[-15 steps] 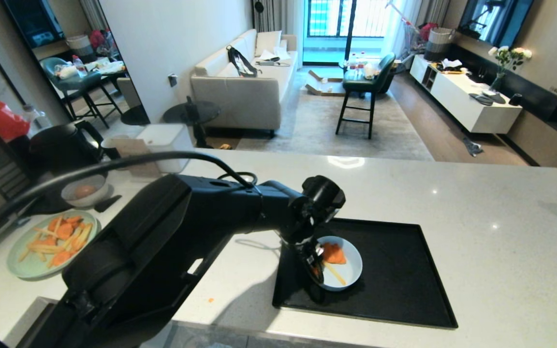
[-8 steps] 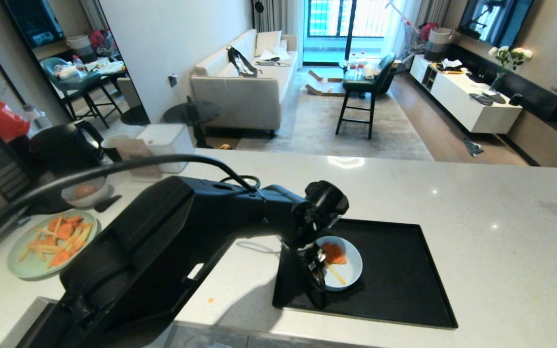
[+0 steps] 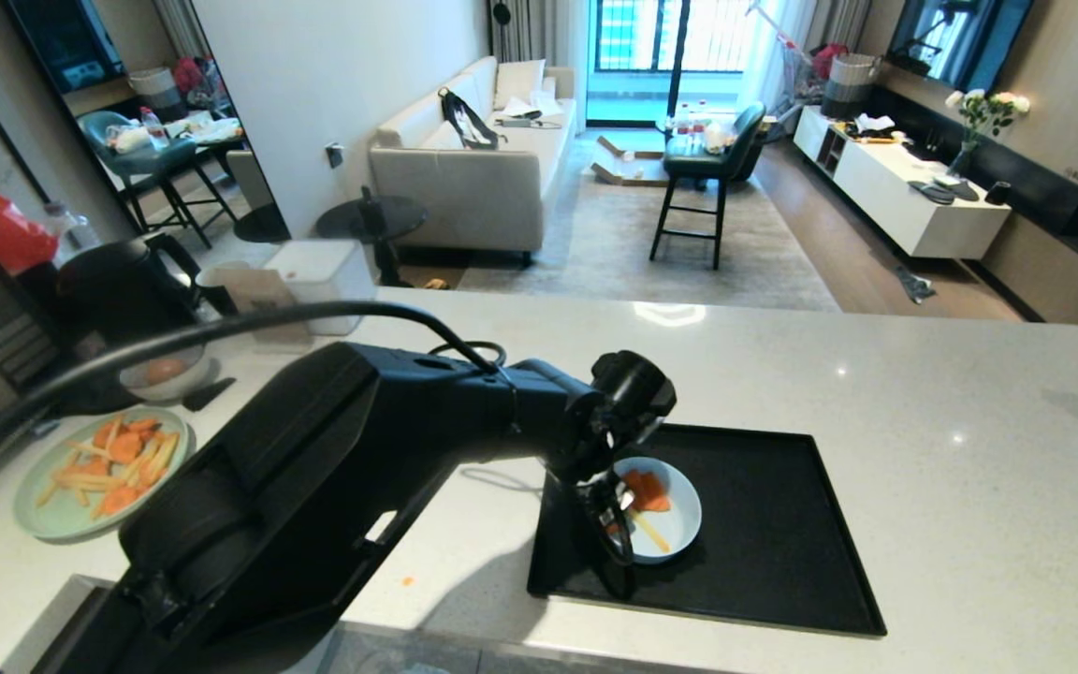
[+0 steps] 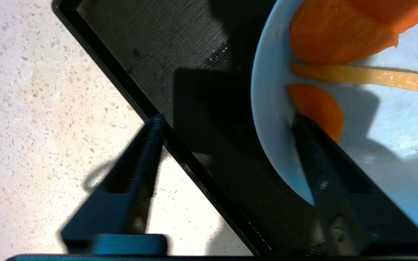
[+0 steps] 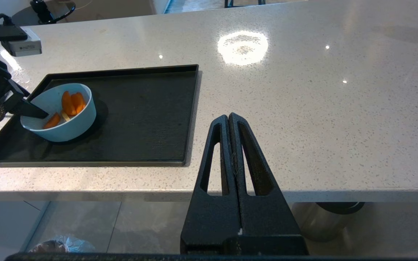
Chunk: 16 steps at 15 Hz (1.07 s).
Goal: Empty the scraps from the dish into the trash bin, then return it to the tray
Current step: Pick up the bowl with leftover food
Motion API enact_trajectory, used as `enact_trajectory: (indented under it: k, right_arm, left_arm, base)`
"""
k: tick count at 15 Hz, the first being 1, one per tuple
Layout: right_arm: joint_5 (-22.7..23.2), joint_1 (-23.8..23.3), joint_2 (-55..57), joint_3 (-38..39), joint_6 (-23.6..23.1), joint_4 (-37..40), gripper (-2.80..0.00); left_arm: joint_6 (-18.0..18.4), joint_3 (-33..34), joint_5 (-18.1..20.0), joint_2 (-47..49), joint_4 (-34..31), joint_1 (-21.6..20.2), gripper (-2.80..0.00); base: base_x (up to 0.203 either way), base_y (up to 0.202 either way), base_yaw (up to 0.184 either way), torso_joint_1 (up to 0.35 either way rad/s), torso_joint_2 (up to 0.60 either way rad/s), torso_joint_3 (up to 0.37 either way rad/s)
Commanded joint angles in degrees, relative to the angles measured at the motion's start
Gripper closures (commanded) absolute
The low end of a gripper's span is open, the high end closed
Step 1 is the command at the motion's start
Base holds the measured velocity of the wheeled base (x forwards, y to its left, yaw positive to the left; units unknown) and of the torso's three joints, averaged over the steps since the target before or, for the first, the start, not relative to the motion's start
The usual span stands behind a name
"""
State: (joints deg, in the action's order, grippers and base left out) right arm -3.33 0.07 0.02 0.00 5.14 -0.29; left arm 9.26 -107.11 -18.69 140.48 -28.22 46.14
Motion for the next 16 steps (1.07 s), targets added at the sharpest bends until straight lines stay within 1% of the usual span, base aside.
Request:
enact_trajectory:
  k: [1,4,7,9,13,14,16]
  right_arm:
    - [0.0,0.0,0.0,0.0,0.0,0.0,0.0]
    - [0.0,0.0,0.0,0.0,0.0,0.0,0.0]
    - [0.0,0.0,0.0,0.0,0.0,-0.1,0.0]
    - [0.0,0.0,0.0,0.0,0.0,-0.1,0.0]
    - [0.0,0.0,0.0,0.0,0.0,-0.1,0.0]
    - [0.0,0.0,0.0,0.0,0.0,0.0,0.0]
    - [0.0,0.0,0.0,0.0,0.0,0.0,0.0]
  left_arm:
    - [0.1,0.2,-0.2,0.2,-0.3,0.1,0.0]
    - [0.1,0.7,0.0,0.2,-0.3,0.2,0.0]
    - [-0.2,3.6,1.8,-0.3,-0.2,0.4,0.0]
    - [-0.8,4.7,1.8,-0.9,-0.3,0.6,0.0]
    - [-0.9,4.7,1.8,-1.0,-0.3,0.5,0.0]
    - [-1.2,4.7,1.8,-1.1,-0.3,0.5,0.0]
    - [-3.6,4.2,1.9,-1.8,-0.3,0.3,0.0]
  base:
    - [0.0,0.0,0.0,0.0,0.0,0.0]
    - [0.0,0.0,0.0,0.0,0.0,0.0]
    - [0.0,0.0,0.0,0.0,0.0,0.0]
    - [0.0,0.0,0.0,0.0,0.0,0.0]
    - [0.0,0.0,0.0,0.0,0.0,0.0]
    - [0.0,0.0,0.0,0.0,0.0,0.0]
    - [0.0,0.0,0.0,0.0,0.0,0.0]
